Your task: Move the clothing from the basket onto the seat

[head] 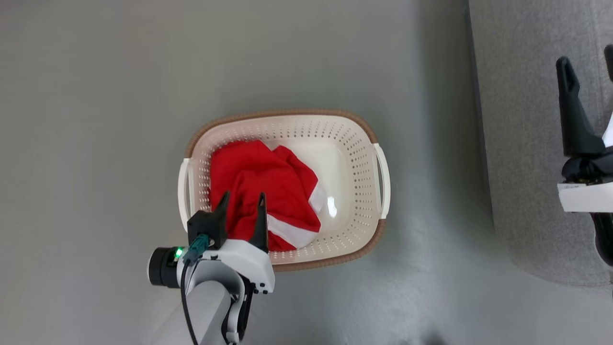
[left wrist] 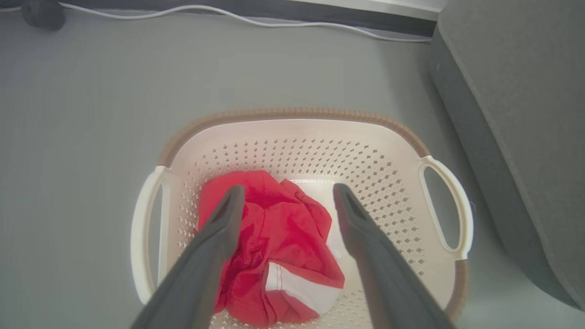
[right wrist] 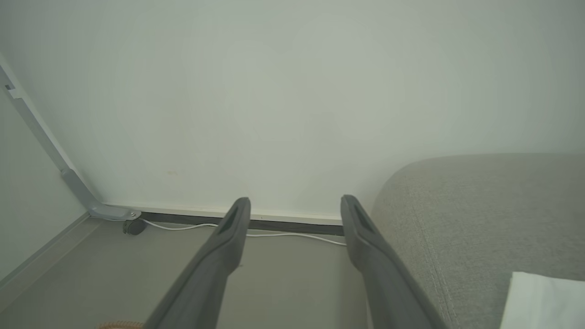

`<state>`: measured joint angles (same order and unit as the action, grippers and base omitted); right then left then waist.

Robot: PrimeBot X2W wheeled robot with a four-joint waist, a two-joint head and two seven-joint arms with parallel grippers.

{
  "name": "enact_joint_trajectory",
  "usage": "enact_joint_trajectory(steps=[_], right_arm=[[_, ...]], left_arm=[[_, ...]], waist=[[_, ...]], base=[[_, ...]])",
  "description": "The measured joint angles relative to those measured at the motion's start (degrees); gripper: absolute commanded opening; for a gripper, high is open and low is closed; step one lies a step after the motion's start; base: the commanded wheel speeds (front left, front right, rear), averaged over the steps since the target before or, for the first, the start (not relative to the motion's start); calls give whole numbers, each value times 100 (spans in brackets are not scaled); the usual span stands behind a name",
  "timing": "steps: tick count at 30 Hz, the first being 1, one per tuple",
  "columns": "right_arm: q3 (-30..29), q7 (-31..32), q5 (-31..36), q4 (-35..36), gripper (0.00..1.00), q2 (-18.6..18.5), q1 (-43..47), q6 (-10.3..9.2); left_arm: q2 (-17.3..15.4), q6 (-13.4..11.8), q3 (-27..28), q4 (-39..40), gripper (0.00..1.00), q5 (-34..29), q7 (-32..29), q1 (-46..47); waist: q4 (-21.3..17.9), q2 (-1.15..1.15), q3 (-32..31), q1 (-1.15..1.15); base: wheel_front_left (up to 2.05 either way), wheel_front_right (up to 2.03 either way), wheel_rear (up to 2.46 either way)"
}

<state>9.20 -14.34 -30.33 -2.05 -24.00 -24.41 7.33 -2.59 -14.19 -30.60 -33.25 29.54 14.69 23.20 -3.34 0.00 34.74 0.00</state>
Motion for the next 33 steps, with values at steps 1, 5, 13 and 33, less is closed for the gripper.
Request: enact_joint_trajectory(steps=[1,5,13,33], right_arm=[[2,-1,-11,47,100,-10,-51,0],[9,-7,-103,192,100,-71,-182,0],[8,-23,-160,411,100,-210,-406,0],[48,-31,-236,817,100,-176,-743,0]], left_arm=[[0,-1,-74,-118,100,42,0,103],[8,0,-356,-568,100,241,0,541],[11,-105,-1088,-1722,100,967,-2,1515],[8,-1048,-2816,-3152,100,2308,-861,3192]], waist=[[-20,0,85,0],[-93,0,404,0],[-215,0,1014,0],[-665,0,1952,0]], base=[[0,0,0],[0,0,0],[0,0,0],[0,0,0]])
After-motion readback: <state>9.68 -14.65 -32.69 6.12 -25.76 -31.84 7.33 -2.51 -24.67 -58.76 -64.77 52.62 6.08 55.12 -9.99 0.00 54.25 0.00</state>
